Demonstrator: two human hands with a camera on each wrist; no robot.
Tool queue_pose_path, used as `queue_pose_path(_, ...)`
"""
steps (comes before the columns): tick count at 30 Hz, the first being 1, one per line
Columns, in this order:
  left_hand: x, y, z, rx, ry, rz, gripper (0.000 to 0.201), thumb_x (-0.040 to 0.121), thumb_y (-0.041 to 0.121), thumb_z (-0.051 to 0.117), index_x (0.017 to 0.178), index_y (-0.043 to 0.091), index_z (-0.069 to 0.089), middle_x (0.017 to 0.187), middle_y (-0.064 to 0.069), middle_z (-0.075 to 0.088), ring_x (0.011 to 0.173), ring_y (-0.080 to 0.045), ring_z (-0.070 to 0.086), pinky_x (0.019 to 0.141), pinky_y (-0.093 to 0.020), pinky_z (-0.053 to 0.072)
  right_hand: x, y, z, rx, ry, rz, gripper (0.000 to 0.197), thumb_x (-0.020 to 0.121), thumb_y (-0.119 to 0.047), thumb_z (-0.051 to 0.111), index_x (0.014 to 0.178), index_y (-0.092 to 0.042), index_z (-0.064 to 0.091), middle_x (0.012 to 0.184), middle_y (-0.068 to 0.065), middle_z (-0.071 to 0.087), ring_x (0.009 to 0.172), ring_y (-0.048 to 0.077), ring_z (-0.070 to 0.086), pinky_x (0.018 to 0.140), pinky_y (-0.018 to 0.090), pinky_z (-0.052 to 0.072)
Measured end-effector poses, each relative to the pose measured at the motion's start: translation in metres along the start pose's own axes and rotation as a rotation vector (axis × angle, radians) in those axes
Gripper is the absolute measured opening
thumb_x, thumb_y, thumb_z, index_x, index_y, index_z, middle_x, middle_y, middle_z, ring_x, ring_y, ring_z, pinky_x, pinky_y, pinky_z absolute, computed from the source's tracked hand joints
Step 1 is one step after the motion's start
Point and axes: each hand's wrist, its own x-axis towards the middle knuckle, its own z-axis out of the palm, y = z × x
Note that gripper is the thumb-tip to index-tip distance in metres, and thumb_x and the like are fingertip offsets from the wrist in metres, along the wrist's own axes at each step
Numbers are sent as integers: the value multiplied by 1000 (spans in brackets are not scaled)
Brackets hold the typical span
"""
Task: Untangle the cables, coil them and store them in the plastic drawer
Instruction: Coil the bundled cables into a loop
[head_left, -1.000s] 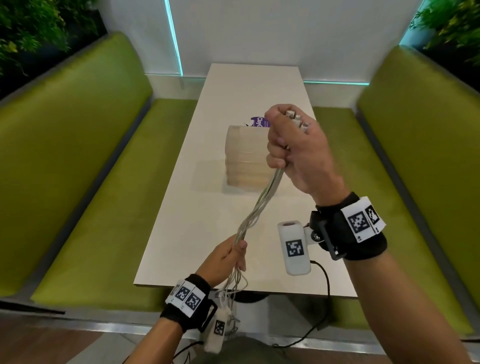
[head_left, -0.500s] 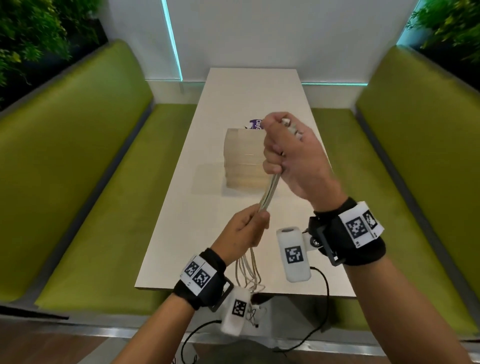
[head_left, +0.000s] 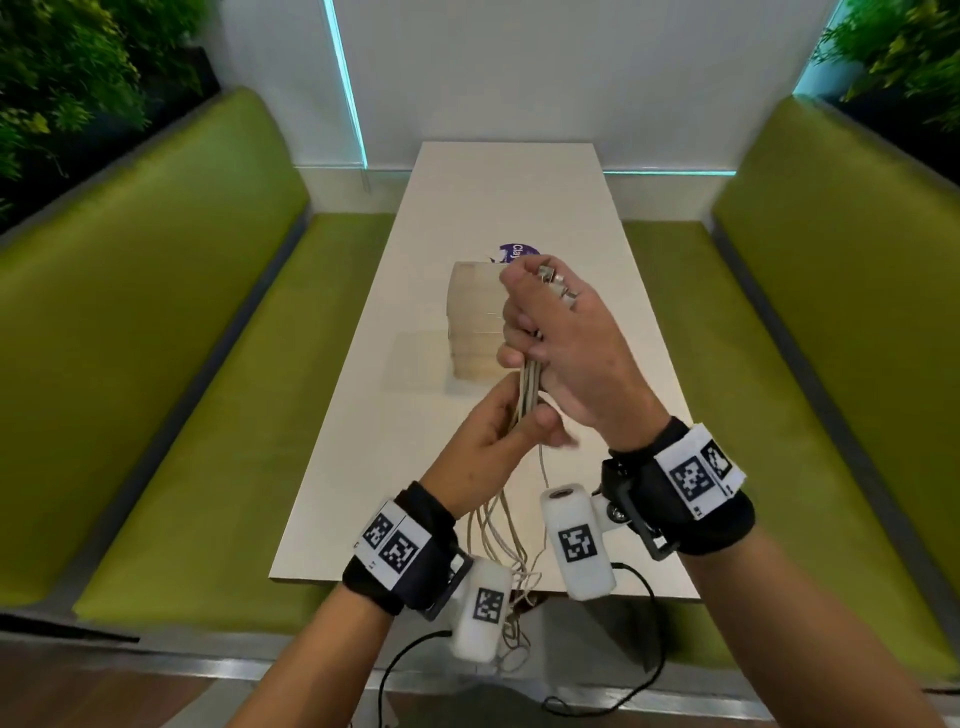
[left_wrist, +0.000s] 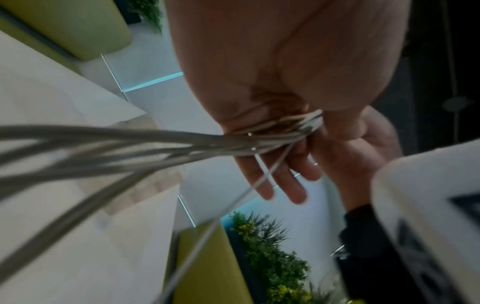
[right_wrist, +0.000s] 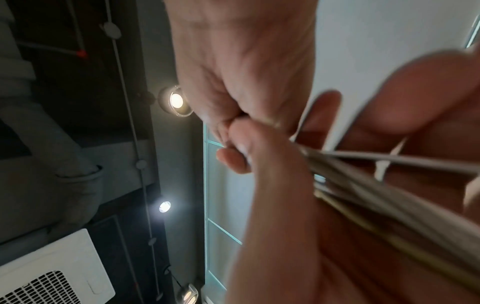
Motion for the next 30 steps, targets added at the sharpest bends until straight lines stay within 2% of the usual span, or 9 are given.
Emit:
queue_pose_path(2, 3, 3, 5, -41, 33, -4, 19, 96, 31, 44, 91, 14, 50, 55, 11, 48, 47, -8, 44, 50, -23, 40, 0, 3, -4, -46, 19, -11, 9, 98, -17, 52, 90, -12, 50, 59, -1, 37, 45, 10, 34, 51, 26, 45)
queue_pose_path(7, -1, -2, -7, 18, 66, -54, 31, 97, 35, 36, 80, 12, 48, 49, 12, 35, 43, -6, 28, 43, -18, 25, 3, -3, -37, -451, -42, 150, 49, 81, -33, 67, 120, -11, 48, 100, 7, 62, 86, 21, 65, 83, 39, 55)
queue_pose_path(11, -2, -7, -21, 103, 61, -127, 33, 101, 33, 39, 77, 12, 48, 49, 12, 33, 43, -8, 26, 43, -20, 24, 2, -18, -49, -869, 43, 13, 108, 59, -40, 84, 147, -30, 21, 145, 3, 36, 125, 19, 44, 106, 38, 39)
queue_pose_path(15, -5, -9, -32, 206, -73, -220, 34, 100, 33, 43, 75, 11, 49, 47, 12, 34, 42, -8, 26, 43, -18, 24, -7, -17, -39, -1607, -308, -133, 98, 67, -38, 82, 147, -37, 26, 160, 2, 10, 147, 27, 2, 118, 54, 8)
queue_pose_path(19, -6, -6, -36, 229, -236, -267, 43, 95, 40, 45, 83, 0, 53, 53, 10, 33, 46, -8, 27, 45, -18, 24, -12, 18, -26, -2019, -715, 117, 52, 87, -39, 61, 136, -32, 45, 158, -1, 19, 147, 26, -5, 111, 63, -7)
queue_pose_path(21, -8, -3, -41, 210, -271, -277, 39, 93, 43, 46, 81, 7, 54, 53, 10, 32, 48, -9, 27, 45, -19, 24, -10, 19, -30, -1824, -742, 300, 24, 94, -30, 53, 117, -23, 57, 134, 1, 55, 133, 23, 36, 113, 55, 12)
queue_pose_path(23, -11, -1, -46, 188, -251, -274, 33, 92, 41, 49, 77, 12, 56, 53, 11, 34, 48, -10, 28, 46, -19, 25, -7, 11, -36, -1502, -741, 457, 14, 96, -24, 48, 98, -17, 60, 94, 7, 69, 78, 16, 58, 83, 36, 45)
queue_pose_path(26, -16, -6, -48, 71, -187, -220, 27, 90, 36, 54, 79, 12, 58, 54, 8, 43, 47, -11, 39, 49, -20, 34, -2, -6, -39, -1311, -747, 472, 19, 98, -26, 47, 87, -14, 58, 64, 1, 54, 51, 13, 54, 53, 28, 43)
queue_pose_path(30, -20, -15, -42, 102, -153, -142, 28, 86, 44, 50, 81, 17, 52, 60, 2, 57, 58, -13, 52, 60, -19, 39, 5, -25, -41, -1204, -656, 394, 26, 98, -30, 48, 82, -12, 58, 64, -2, 45, 54, 18, 53, 56, 34, 48)
